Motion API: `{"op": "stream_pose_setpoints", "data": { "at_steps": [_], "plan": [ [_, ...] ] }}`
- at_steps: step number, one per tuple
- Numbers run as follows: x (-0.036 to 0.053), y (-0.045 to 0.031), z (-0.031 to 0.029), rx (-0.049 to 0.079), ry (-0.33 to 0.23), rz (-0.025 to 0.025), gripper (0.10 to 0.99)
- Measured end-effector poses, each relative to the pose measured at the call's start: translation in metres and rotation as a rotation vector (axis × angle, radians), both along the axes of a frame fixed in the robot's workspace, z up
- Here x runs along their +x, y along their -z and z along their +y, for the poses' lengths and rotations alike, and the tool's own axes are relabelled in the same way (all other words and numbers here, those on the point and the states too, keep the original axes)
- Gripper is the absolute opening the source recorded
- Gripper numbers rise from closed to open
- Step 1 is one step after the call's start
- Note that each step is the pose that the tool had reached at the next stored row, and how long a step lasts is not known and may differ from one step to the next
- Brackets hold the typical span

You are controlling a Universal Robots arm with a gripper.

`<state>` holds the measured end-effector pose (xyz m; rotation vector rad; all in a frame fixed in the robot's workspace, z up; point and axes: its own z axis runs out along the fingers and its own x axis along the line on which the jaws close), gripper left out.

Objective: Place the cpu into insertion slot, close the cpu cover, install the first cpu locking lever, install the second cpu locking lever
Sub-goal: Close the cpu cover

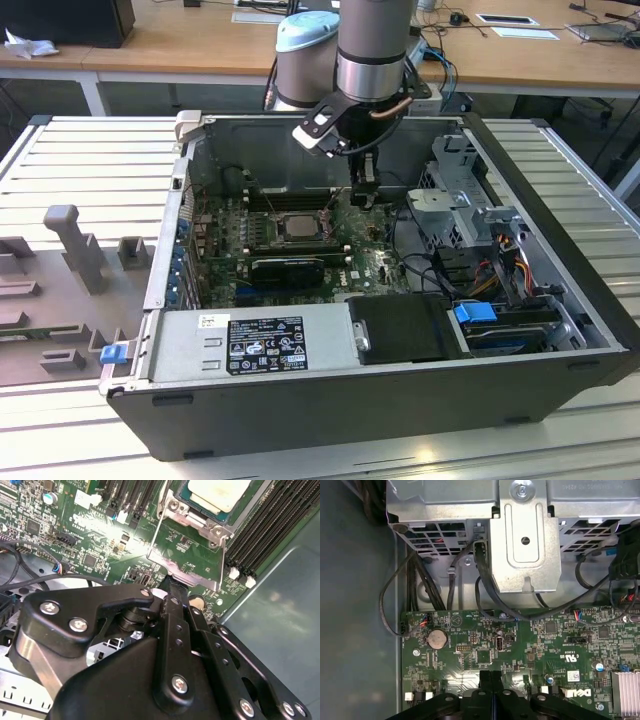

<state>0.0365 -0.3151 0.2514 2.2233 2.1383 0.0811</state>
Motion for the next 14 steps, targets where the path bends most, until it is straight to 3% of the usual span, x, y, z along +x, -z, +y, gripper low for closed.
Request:
{"op": "stream_pose_setpoints", "data": {
  "at_steps": [14],
  "plan": [
    [-0.0101, 0.0, 0.0, 0.0, 0.0, 0.0, 0.106]
  ]
}}
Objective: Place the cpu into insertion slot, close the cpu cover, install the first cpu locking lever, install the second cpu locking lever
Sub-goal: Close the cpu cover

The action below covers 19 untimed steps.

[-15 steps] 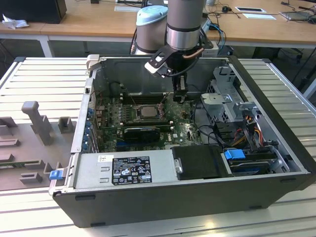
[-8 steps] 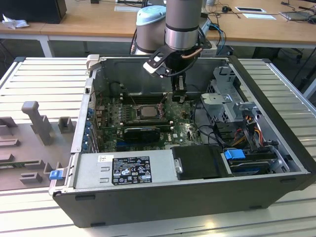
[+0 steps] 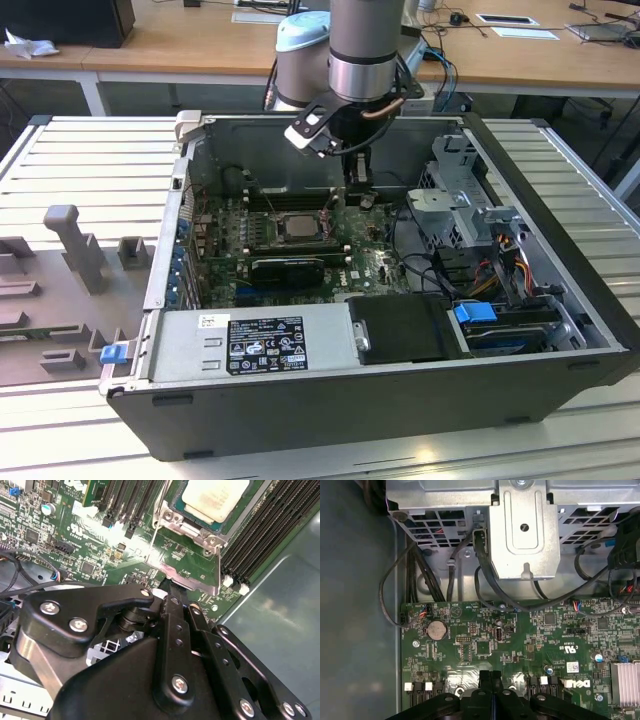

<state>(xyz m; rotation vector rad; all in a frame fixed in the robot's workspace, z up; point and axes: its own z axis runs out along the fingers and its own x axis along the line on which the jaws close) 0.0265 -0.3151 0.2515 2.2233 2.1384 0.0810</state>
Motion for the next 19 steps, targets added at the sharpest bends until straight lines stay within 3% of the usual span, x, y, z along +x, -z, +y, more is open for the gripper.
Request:
{"op": "stream_pose_setpoints", "data": {
  "at_steps": [19],
  "plan": [
    [-0.0174, -0.0002, 0.0, 0.0, 0.0, -0.0001, 0.106]
  ]
}}
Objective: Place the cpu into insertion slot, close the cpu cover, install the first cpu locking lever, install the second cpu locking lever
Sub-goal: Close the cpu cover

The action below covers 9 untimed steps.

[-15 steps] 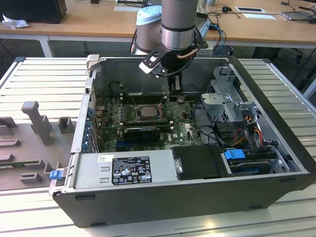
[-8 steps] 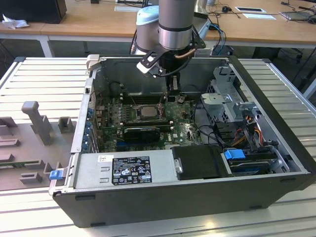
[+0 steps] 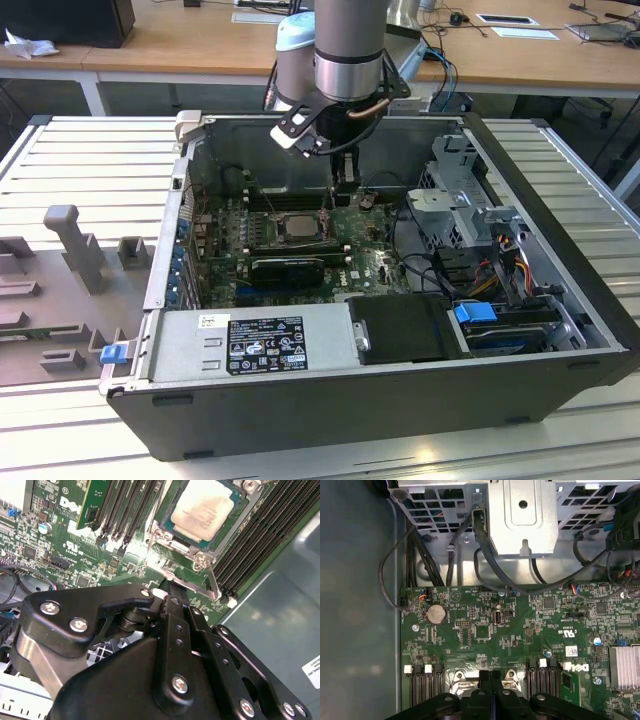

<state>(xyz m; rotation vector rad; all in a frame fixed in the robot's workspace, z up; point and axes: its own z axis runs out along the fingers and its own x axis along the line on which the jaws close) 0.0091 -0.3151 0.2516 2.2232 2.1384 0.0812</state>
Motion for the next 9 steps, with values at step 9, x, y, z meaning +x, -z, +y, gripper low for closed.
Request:
{"op": "stream_pose_setpoints", "data": {
  "at_steps": [9],
  "plan": [
    [-0.0102, 0.0, 0.0, 0.0, 0.0, 0.0001, 0.106]
  ]
}}
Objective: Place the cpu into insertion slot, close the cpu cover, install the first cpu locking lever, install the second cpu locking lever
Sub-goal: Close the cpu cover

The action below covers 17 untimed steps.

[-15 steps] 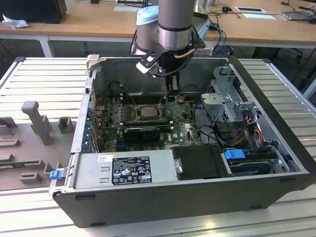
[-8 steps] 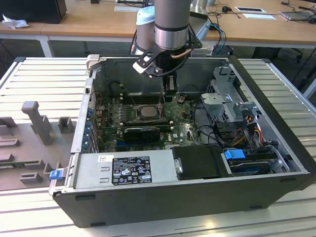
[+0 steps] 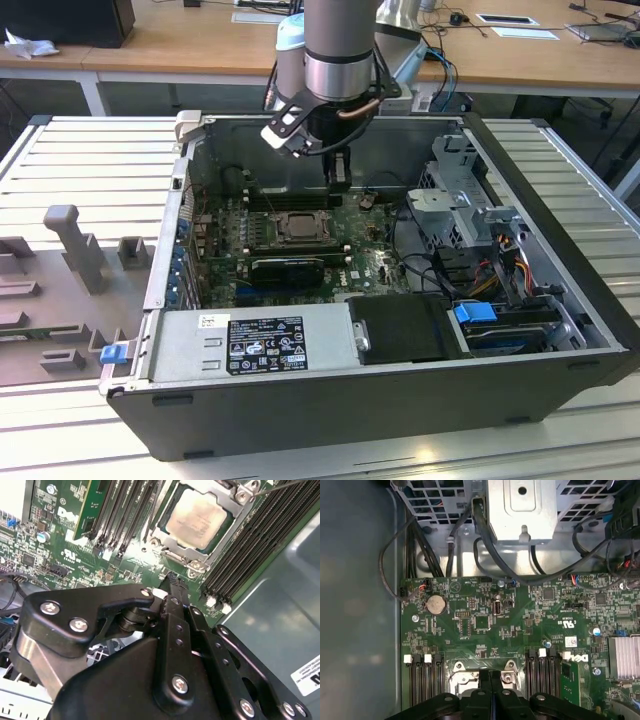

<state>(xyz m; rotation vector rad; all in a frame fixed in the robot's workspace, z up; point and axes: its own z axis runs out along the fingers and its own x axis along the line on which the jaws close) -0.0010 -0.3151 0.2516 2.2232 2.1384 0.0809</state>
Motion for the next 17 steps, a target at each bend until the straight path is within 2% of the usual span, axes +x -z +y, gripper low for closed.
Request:
{"op": "stream_pose_setpoints", "data": {
  "at_steps": [3, 9, 17],
  "plan": [
    [-0.0039, 0.0017, 0.0, 0.0, 0.0, 0.0, 0.106],
    [-0.0105, 0.0136, 0.0, 0.0, -0.001, -0.0001, 0.106],
    [-0.034, 0.0187, 0.0, 0.001, -0.002, -0.0001, 0.106]
  ]
}}
